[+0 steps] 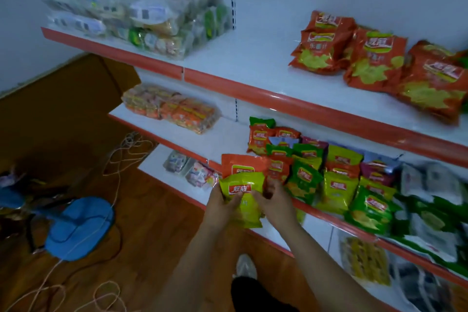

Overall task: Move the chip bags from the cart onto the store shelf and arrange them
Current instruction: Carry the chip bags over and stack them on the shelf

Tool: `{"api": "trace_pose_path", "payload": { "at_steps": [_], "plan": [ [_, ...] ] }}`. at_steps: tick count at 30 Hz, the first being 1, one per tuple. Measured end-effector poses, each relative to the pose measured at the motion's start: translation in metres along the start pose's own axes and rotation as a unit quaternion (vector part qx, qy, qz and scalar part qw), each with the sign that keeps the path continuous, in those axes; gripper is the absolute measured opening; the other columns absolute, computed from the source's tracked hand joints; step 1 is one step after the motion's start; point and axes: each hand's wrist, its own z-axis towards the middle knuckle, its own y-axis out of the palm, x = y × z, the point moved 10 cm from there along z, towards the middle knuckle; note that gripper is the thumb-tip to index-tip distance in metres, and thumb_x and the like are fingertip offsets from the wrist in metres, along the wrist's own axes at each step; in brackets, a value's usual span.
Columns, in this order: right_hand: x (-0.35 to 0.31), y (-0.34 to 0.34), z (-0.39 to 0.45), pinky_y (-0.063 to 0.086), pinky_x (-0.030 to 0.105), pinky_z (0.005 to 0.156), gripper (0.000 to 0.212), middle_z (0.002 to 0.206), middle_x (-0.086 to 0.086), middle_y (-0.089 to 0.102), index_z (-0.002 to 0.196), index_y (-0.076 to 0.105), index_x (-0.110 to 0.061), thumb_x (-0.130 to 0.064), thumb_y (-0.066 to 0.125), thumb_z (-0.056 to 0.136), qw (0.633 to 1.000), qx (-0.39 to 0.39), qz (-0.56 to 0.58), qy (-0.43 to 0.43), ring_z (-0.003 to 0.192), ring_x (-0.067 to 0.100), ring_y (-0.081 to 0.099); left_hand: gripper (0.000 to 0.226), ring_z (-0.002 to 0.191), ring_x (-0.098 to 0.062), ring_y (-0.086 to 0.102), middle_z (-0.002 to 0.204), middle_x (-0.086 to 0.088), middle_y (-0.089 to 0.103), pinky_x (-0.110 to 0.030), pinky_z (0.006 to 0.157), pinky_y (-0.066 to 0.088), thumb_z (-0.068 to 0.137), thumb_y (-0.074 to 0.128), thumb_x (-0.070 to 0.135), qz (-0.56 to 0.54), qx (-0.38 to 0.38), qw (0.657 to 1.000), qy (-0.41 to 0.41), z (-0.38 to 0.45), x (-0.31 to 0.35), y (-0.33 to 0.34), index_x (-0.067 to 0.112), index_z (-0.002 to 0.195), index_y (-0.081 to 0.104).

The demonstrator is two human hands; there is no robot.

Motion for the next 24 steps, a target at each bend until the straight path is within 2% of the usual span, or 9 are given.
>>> {"api": "trace_pose_path", "payload": {
  "at_steps": [3, 5, 11, 14, 16, 18, 20, 23, 24],
  "plan": [
    [-0.004, 0.019, 0.062, 0.054, 0.036, 0.081, 0.029, 0.103, 0.000, 0.069, 0.110, 0.058, -0.018, -0.031, 0.068, 0.087, 1.000, -0.005, -0.018, 0.016, 0.097, 0.019, 0.066, 0.051, 0.100, -0.021, 0.069, 0.111, -0.004, 0.071, -0.041, 0.085, 0.059, 0.077, 0.074, 0.044, 0.026, 0.029, 0.999, -0.021, 0.069, -0.011, -0.009, 0.016, 0.118, 0.060],
    [-0.013, 0.027, 0.096, 0.054, 0.038, 0.084, 0.029, 0.107, 0.002, 0.070, 0.112, 0.060, -0.017, -0.032, 0.067, 0.087, 1.000, 0.005, -0.025, 0.018, 0.098, 0.020, 0.066, 0.067, 0.104, -0.022, 0.067, 0.117, -0.003, 0.069, -0.048, 0.091, 0.056, 0.072, 0.068, 0.058, 0.023, 0.031, 0.999, -0.030, 0.112, -0.021, -0.010, 0.019, 0.124, 0.055],
    [-0.028, 0.033, 0.172, 0.043, 0.026, 0.076, 0.026, 0.105, -0.002, 0.066, 0.115, 0.062, -0.016, -0.028, 0.061, 0.092, 0.999, 0.023, -0.024, 0.038, 0.094, 0.017, 0.062, 0.063, 0.104, -0.023, 0.066, 0.118, -0.004, 0.066, -0.048, 0.089, 0.055, 0.075, 0.068, 0.054, 0.065, 0.010, 0.998, -0.013, 0.210, -0.012, -0.006, 0.020, 0.126, 0.051],
    [-0.007, 0.031, 0.209, 0.048, 0.031, 0.077, 0.025, 0.103, 0.004, 0.070, 0.111, 0.064, -0.015, -0.031, 0.059, 0.092, 0.997, 0.050, -0.032, 0.056, 0.093, 0.023, 0.066, 0.040, 0.098, -0.021, 0.064, 0.111, -0.003, 0.065, -0.033, 0.083, 0.051, 0.086, 0.071, 0.026, 0.080, -0.028, 0.996, -0.006, 0.246, -0.007, 0.013, 0.014, 0.120, 0.053],
    [0.013, 0.027, 0.227, 0.049, 0.034, 0.076, 0.023, 0.095, 0.003, 0.069, 0.106, 0.064, -0.015, -0.030, 0.056, 0.091, 0.994, 0.077, -0.030, 0.075, 0.085, 0.022, 0.064, 0.039, 0.100, -0.022, 0.063, 0.109, -0.004, 0.064, -0.026, 0.078, 0.046, 0.088, 0.069, 0.016, 0.103, -0.060, 0.993, -0.015, 0.273, -0.032, 0.039, 0.009, 0.123, 0.053],
    [0.032, 0.015, 0.235, 0.041, 0.031, 0.073, 0.021, 0.091, 0.002, 0.062, 0.108, 0.061, -0.012, -0.026, 0.054, 0.093, 0.987, 0.133, -0.039, 0.087, 0.085, 0.022, 0.058, 0.055, 0.108, -0.024, 0.063, 0.117, -0.003, 0.063, -0.025, 0.077, 0.051, 0.084, 0.073, 0.022, 0.114, -0.146, 0.982, -0.046, 0.289, -0.059, 0.076, 0.010, 0.131, 0.048],
    [0.052, 0.006, 0.228, 0.038, 0.031, 0.072, 0.025, 0.096, 0.007, 0.061, 0.114, 0.058, -0.010, -0.024, 0.053, 0.094, 0.978, 0.176, -0.047, 0.102, 0.090, 0.026, 0.059, 0.080, 0.123, -0.030, 0.056, 0.134, -0.008, 0.056, -0.036, 0.093, 0.053, 0.080, 0.076, 0.032, 0.171, -0.215, 0.958, -0.082, 0.294, -0.085, 0.107, 0.012, 0.146, 0.034],
    [0.071, 0.002, 0.194, 0.043, 0.031, 0.082, 0.047, 0.130, 0.014, 0.059, 0.139, 0.046, -0.011, -0.030, 0.053, 0.096, 0.967, 0.210, -0.018, 0.143, 0.114, 0.031, 0.057, 0.119, 0.141, -0.037, 0.035, 0.156, -0.019, 0.026, -0.049, 0.112, 0.037, 0.080, 0.075, 0.047, 0.246, -0.230, 0.931, -0.139, 0.296, -0.088, 0.111, 0.009, 0.154, -0.009],
    [0.070, 0.000, 0.178, 0.040, 0.026, 0.079, 0.050, 0.131, 0.010, 0.057, 0.142, 0.043, -0.012, -0.031, 0.054, 0.096, 0.961, 0.225, 0.004, 0.159, 0.114, 0.028, 0.057, 0.126, 0.143, -0.039, 0.029, 0.159, -0.021, 0.018, -0.051, 0.114, 0.033, 0.078, 0.075, 0.053, 0.281, -0.224, 0.922, -0.144, 0.291, -0.077, 0.102, 0.008, 0.153, -0.015]
  ]
}}
